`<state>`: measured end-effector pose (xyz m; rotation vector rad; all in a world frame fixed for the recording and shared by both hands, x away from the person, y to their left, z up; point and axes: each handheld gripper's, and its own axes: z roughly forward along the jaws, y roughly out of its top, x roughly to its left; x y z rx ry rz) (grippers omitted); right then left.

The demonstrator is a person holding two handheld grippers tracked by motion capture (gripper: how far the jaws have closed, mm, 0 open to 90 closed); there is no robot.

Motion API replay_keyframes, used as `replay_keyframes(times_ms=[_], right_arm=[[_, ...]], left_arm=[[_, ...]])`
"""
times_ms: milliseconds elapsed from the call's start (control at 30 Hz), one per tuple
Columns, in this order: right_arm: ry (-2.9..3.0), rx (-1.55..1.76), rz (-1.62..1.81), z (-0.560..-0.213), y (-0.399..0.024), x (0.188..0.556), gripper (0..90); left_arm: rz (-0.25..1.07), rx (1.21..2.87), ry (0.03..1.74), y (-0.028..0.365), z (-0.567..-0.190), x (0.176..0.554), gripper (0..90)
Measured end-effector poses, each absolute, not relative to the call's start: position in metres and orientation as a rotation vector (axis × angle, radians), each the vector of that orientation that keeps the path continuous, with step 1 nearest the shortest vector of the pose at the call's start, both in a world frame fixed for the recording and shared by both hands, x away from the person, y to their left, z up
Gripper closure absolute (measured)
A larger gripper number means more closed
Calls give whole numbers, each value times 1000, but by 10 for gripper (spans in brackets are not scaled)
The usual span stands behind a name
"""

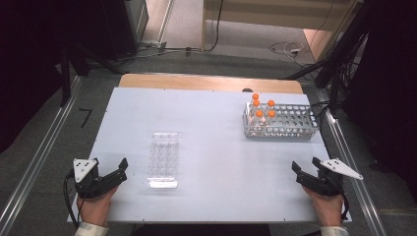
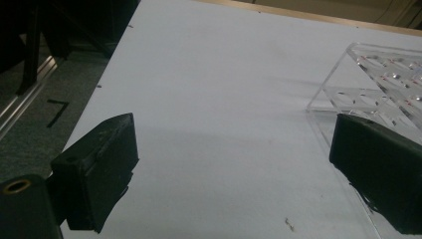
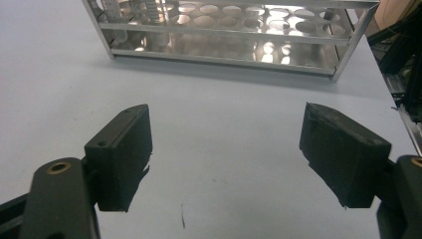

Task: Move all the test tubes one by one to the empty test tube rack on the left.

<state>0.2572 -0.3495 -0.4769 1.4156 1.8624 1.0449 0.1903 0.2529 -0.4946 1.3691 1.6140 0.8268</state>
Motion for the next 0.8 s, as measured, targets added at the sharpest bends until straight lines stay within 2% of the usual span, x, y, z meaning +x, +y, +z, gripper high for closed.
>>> replay_keyframes(times_ms=[800], right_arm=[[1891,1399,1111,-466,-332,273,198]], left_arm=[[846,1356,1611,252,-494,191,48]])
